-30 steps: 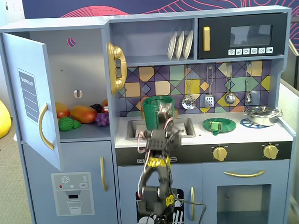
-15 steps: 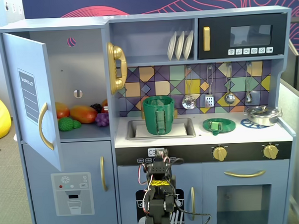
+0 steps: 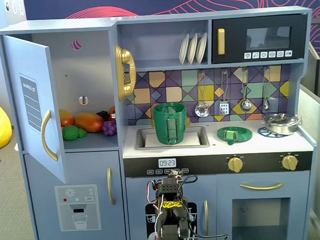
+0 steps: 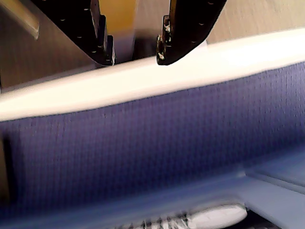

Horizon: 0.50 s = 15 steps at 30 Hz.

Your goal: Take off the lid from the green recipient and place it on the counter

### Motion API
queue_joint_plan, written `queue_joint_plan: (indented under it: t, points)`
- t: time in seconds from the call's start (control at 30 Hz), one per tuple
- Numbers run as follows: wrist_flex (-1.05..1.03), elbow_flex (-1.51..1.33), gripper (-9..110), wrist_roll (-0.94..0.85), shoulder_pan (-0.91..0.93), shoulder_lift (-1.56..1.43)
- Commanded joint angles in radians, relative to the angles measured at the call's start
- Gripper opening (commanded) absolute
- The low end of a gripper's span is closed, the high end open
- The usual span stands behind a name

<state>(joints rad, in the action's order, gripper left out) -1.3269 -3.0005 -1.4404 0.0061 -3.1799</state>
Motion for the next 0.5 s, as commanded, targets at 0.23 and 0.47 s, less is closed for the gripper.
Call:
queue_joint_plan:
  t: [0.23, 0.47]
  points:
    - [-0.207, 0.003, 1, -0.087, 0.003, 0.002]
    - [-0.207, 0.003, 1, -0.072, 0.012, 0.002]
